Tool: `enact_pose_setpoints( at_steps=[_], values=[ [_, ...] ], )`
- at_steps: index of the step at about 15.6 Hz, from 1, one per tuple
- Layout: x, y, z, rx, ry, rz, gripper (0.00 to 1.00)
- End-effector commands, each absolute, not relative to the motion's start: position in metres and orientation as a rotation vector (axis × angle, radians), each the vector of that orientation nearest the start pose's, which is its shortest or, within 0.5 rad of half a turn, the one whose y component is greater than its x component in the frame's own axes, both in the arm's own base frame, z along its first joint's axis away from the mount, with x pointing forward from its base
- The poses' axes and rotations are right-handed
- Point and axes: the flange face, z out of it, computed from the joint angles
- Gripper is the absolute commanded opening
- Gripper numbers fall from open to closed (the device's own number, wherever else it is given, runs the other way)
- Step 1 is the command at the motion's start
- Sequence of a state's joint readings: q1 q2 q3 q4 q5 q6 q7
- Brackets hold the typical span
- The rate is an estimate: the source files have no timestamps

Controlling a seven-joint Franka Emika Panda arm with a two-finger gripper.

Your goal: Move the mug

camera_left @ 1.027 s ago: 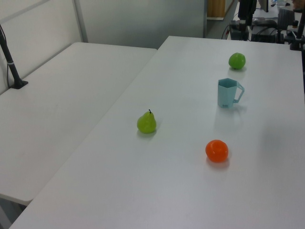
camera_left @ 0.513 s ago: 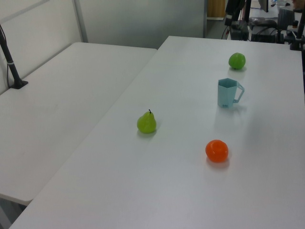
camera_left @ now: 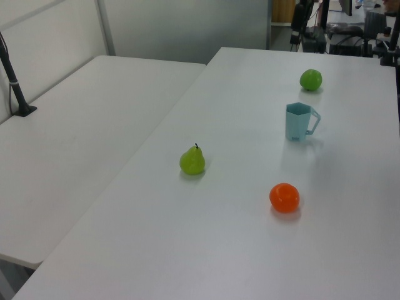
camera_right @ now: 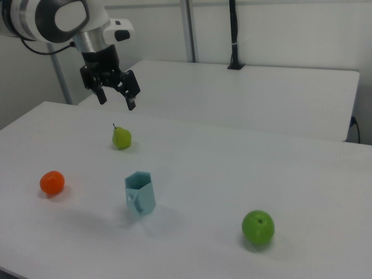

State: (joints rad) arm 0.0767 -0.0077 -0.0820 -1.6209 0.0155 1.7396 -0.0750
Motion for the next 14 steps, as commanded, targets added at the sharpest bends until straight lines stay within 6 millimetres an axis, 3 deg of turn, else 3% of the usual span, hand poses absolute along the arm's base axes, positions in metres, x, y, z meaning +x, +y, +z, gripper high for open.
enact_pose_setpoints(
  at_steps=[1, 8, 14],
  values=[
    [0.561, 0.006, 0.627, -3.196, -0.257, -0.144, 1.0],
    [0.556, 0.007, 0.636, -3.115, -0.11, -0.183, 1.0],
    [0.555, 0.009, 0.637, -3.088, -0.1, -0.182, 1.0]
  ],
)
